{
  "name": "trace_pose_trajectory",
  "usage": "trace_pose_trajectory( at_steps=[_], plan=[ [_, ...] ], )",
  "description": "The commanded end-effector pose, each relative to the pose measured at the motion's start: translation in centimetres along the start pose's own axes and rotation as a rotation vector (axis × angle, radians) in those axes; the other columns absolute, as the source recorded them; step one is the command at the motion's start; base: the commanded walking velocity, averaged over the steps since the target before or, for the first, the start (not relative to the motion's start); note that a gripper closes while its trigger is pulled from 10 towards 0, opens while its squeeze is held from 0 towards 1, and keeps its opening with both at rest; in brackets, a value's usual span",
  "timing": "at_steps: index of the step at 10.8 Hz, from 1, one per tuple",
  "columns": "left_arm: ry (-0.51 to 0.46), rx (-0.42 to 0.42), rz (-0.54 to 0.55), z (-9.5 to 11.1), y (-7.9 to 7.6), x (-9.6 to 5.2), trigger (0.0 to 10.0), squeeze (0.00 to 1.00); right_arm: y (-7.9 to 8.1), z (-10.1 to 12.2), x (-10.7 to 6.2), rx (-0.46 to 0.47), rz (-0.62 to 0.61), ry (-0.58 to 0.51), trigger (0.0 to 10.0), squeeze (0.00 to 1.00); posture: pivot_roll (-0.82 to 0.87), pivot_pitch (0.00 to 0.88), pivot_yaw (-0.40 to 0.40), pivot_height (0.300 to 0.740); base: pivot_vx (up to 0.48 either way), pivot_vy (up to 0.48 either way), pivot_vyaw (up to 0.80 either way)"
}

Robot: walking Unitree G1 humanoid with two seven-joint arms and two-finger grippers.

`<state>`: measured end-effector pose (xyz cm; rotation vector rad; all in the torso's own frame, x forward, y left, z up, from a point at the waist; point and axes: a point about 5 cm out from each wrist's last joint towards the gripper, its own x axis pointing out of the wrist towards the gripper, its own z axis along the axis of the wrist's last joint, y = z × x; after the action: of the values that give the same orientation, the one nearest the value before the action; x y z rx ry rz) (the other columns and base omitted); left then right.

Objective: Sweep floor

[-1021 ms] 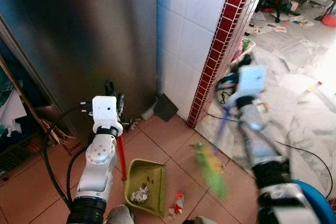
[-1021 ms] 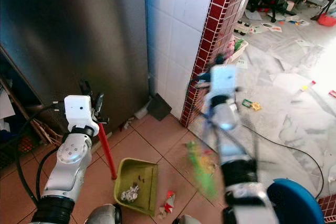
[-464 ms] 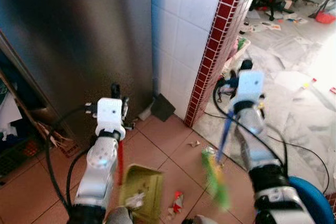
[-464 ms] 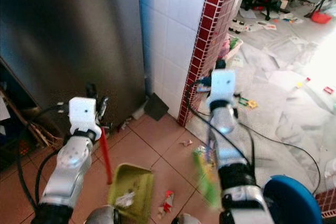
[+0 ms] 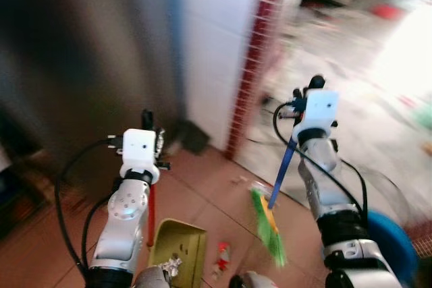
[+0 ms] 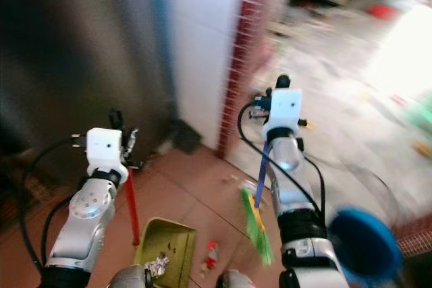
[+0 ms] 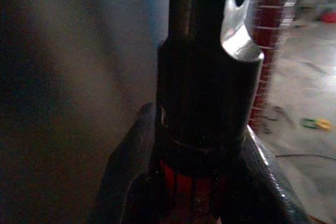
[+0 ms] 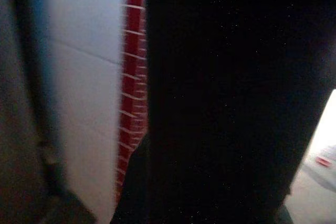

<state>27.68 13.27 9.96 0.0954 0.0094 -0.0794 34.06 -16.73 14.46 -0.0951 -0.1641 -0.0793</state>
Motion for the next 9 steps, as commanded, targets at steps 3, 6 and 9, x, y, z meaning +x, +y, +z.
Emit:
trace_pose_trajectory(
  at_steps=[3,6,9],
  plan=[
    [-0.076,-0.025,-0.027,2.00,-0.51,0.30,10.0,0.00,-0.48,0.62,0.31,-0.003,-0.010,-0.016,10.0,0.00,-0.04,0.000,-0.032,0.740,0.000,0.000,0.00],
    [-0.067,-0.047,-0.023,1.97,-0.36,0.32,10.0,0.00,-0.45,0.45,0.28,0.005,-0.007,-0.005,10.0,0.00,-0.04,0.000,-0.034,0.740,-0.161,0.000,0.00],
    [-0.062,-0.051,-0.027,1.98,-0.32,0.32,10.0,0.00,-0.48,0.42,0.33,0.005,-0.007,-0.001,10.0,0.00,-0.04,0.000,-0.035,0.740,-0.254,0.000,0.00]
  ],
)
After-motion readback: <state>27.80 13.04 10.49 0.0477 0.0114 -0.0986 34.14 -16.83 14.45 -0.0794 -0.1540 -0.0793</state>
